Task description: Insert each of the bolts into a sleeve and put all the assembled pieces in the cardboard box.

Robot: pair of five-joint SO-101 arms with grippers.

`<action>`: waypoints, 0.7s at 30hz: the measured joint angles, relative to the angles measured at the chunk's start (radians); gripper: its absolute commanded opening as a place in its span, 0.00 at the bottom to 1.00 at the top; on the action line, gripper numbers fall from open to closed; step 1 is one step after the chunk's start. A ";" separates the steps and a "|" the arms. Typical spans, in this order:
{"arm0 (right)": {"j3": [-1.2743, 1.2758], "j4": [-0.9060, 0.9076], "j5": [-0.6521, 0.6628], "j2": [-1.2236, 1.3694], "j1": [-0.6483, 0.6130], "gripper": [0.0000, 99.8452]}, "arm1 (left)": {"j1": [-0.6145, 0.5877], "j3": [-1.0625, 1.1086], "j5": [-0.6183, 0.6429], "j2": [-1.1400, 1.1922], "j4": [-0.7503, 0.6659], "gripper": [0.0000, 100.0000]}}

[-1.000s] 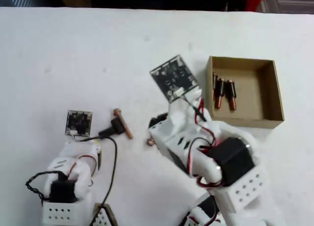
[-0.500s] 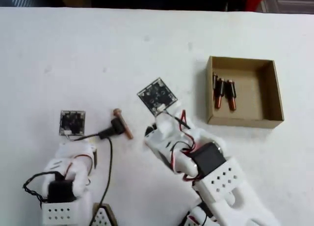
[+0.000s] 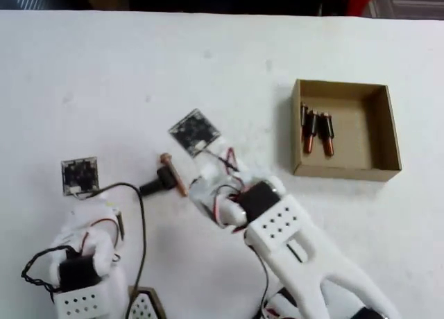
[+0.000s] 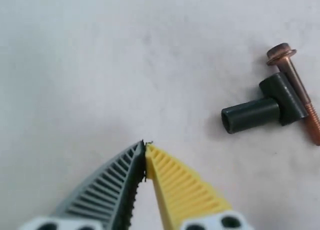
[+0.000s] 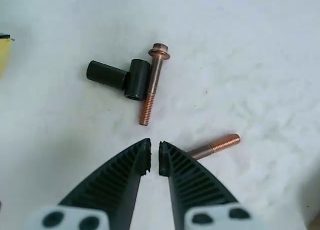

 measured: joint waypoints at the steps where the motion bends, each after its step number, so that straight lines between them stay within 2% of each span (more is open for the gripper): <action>1: -0.002 -0.012 0.000 0.017 -0.014 0.02 | -0.015 0.000 0.000 0.000 0.008 0.02; 6: -0.083 -0.018 0.000 0.132 -0.023 0.02 | -0.048 0.000 0.000 0.000 0.018 0.02; 11: -0.232 0.052 0.000 0.313 -0.025 0.02 | -0.055 0.000 0.000 0.000 0.021 0.02; 17: -0.387 0.068 0.000 0.493 -0.023 0.02 | -0.170 0.000 0.002 0.000 0.021 0.02; 21: -0.459 0.068 0.000 0.583 -0.023 0.02 | -0.192 0.000 0.002 0.000 0.009 0.02</action>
